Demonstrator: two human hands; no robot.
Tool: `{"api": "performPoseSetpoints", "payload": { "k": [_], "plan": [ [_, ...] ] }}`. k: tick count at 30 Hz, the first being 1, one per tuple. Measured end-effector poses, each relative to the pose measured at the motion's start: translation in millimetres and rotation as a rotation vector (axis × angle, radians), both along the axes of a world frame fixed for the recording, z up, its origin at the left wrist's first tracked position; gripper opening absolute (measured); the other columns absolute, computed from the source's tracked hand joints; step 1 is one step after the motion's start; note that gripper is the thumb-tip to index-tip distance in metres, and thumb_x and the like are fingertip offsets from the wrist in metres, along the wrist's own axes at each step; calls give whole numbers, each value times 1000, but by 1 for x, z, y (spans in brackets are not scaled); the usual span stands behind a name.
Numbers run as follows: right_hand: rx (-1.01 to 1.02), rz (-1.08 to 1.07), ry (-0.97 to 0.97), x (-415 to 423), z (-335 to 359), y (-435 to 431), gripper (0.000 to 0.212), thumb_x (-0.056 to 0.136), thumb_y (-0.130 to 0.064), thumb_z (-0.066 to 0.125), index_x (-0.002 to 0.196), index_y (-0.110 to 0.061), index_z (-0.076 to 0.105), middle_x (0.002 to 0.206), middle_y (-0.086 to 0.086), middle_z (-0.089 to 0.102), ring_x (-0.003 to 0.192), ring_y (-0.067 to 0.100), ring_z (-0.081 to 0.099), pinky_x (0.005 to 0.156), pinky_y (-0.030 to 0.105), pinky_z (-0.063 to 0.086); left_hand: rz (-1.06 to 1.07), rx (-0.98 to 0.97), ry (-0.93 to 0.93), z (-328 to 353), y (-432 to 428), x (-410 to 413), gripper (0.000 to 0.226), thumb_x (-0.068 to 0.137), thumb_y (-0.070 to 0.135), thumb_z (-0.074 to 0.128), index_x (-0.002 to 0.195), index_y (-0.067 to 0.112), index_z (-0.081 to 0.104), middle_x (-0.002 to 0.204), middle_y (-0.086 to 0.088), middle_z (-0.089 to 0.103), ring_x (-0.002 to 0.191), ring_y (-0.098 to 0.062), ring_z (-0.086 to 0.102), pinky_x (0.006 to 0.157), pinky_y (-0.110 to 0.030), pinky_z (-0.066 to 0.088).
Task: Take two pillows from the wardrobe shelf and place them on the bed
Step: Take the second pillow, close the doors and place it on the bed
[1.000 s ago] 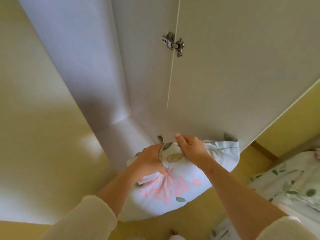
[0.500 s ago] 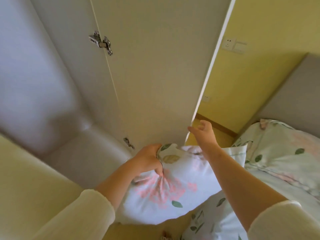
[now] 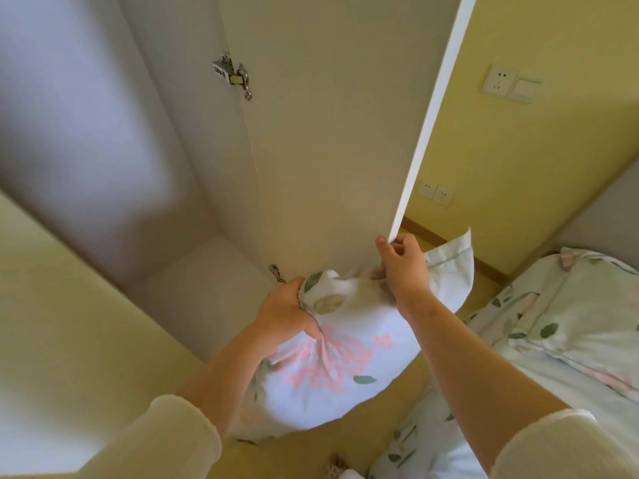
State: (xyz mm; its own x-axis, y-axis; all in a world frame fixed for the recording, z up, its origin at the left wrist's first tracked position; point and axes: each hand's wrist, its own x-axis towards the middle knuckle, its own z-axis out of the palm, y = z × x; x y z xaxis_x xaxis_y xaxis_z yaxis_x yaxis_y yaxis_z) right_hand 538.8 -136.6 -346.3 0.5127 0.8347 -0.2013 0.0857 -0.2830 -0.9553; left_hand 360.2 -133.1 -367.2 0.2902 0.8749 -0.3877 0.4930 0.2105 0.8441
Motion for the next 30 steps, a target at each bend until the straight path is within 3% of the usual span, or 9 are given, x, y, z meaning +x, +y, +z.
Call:
{"api": "performPoseSetpoints", "payload": {
  "k": [6,9,12,14,18,20,25,27,30],
  "plan": [
    [38,6,-39,-73,-8,-24,27,91,-33,53,70,-28,36,72,-3,45,70,19,47,66,35,41,112,-8,-107,9,-17,-69,60,46,-21,69,96,12,63,77,2,64,75,-14,59,59,-21,48],
    [28,54,-118,-120,-8,-31,20,91,-31,52,79,-22,39,87,2,49,77,20,48,65,29,39,160,35,-72,9,-26,-111,61,29,-4,69,84,20,63,76,-1,66,79,-21,61,69,-34,51],
    [19,25,-160,-169,-5,-33,17,92,-27,52,91,-14,41,100,8,50,91,26,51,82,39,43,218,92,-14,9,-38,-153,61,21,3,70,76,27,61,82,-5,69,82,-24,61,79,-45,52],
    [14,22,-161,-201,0,-33,19,93,-25,50,99,-8,45,108,12,51,99,28,50,86,38,40,257,117,7,9,-45,-180,64,16,6,70,75,30,61,88,-9,71,89,-30,64,82,-51,53],
    [-45,33,-187,-255,4,-28,28,95,-28,44,110,-5,43,121,12,48,110,30,48,84,38,35,334,168,47,13,-56,-229,60,22,6,70,76,30,61,93,-12,71,94,-33,64,83,-54,52],
    [-85,56,-171,-277,9,-23,31,95,-29,43,114,-5,42,123,13,48,113,33,48,87,41,38,336,199,65,17,-59,-249,62,24,10,70,85,22,65,93,-12,72,93,-32,65,80,-55,52],
    [-145,395,-200,-310,28,-8,33,95,-17,40,125,-5,39,127,16,50,102,30,51,81,36,43,344,212,81,29,-58,-286,68,38,6,74,104,17,62,97,-1,68,99,-25,63,89,-45,52],
    [-65,545,-202,-325,37,-3,41,96,-15,38,136,-10,36,137,12,47,116,29,49,95,36,42,367,246,65,35,-55,-294,72,37,9,74,107,17,61,93,3,66,100,-25,62,87,-38,51],
    [118,675,-160,-347,61,6,52,97,-13,38,146,-20,21,152,3,30,138,23,31,114,38,29,438,255,66,42,-52,-304,72,39,7,79,108,12,61,84,11,62,96,-22,61,76,-29,51]
  ]
}}
